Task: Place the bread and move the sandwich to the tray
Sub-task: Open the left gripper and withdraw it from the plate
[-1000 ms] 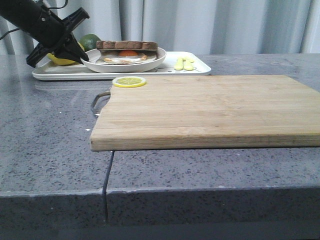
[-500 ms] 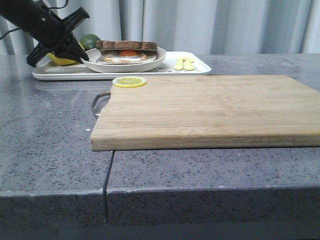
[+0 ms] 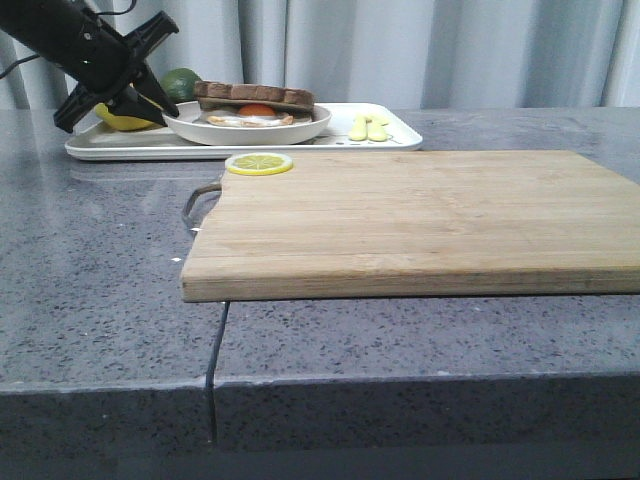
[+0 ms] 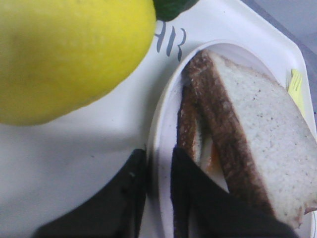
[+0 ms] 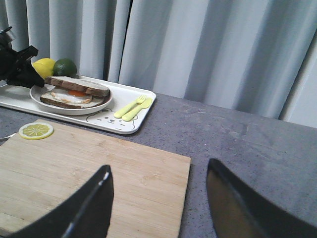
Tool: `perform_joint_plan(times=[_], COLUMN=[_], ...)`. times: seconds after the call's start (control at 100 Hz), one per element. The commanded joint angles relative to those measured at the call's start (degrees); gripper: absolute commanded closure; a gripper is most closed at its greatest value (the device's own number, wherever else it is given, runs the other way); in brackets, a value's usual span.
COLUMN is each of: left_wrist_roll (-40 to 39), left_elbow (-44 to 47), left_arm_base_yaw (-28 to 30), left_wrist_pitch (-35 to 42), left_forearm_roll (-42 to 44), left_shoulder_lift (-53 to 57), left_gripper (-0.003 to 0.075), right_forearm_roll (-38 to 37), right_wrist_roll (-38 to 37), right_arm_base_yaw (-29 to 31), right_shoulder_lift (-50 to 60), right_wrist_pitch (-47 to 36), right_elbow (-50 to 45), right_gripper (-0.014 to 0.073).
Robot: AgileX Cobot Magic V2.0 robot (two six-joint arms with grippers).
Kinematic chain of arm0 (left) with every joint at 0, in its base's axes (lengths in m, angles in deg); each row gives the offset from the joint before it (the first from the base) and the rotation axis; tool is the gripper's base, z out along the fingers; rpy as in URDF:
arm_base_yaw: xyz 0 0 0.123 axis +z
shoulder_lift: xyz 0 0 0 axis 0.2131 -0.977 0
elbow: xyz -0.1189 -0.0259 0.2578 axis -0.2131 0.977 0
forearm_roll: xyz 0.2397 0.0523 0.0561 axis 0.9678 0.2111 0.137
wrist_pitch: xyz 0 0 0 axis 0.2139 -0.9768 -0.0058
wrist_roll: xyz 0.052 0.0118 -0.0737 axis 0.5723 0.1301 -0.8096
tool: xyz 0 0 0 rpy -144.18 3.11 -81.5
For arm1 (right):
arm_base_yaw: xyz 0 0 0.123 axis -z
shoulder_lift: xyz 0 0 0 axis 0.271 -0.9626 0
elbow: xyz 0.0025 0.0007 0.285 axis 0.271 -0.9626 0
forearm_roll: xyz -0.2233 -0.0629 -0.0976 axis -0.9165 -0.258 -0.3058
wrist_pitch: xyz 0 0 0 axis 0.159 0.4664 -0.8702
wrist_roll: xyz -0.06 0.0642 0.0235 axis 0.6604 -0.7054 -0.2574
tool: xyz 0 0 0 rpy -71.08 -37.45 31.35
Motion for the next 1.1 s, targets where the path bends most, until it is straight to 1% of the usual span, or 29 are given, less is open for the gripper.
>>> perform_joint_plan(times=[0.0,0.04,0.12,0.36,0.63,0.82,0.96,1.09], left_wrist_roll=[-0.56,-0.56,-0.56,-0.56,-0.56,-0.56,0.28,4.6], left_elbow=[-2.28,-2.28,-2.28,-2.28,-2.28,-2.28,-2.28,-2.28], left_arm_base_yaw=[-0.28,-0.28,-0.28,0.44,1.84,3.01,3.69,4.17], left_wrist_pitch=[2.18,2.18,1.97,1.12,-2.43,-2.43,-4.61,-6.35], left_forearm_roll=[-3.15,-3.15,-3.15,-3.15,-3.6,-3.72,-3.72,-3.72], left_shoulder_lift=[4.07,4.07,4.07,4.3,4.71,7.85,11.39,15.29], left_gripper=[0.0518,0.0494,0.0475,0.0475,0.0475,0.0475,0.0475,0.0476], right_forearm_roll=[0.37,0.37,0.37,0.37,0.37,0.37,0.37,0.37], right_wrist_roll=[-0.01,-0.01,-0.01,-0.01,-0.01,-0.01,-0.01,-0.01], right_arm_base_yaw=[0.3,0.3,0.3,0.3,0.3,0.3,0.3,0.3], right_shoulder_lift=[-0.63,-0.63,-0.63,-0.63,-0.63,-0.63,-0.63,-0.63], right_wrist_pitch=[-4.64,-4.64,-4.64,-4.64,-4.86,-5.03,-5.03,-5.03], right_elbow=[1.54,1.54,1.54,1.54,1.54,1.54,1.54,1.54], right_gripper=[0.0166,0.0166,0.0166,0.0166,0.0166,0.0166,0.0166,0.0166])
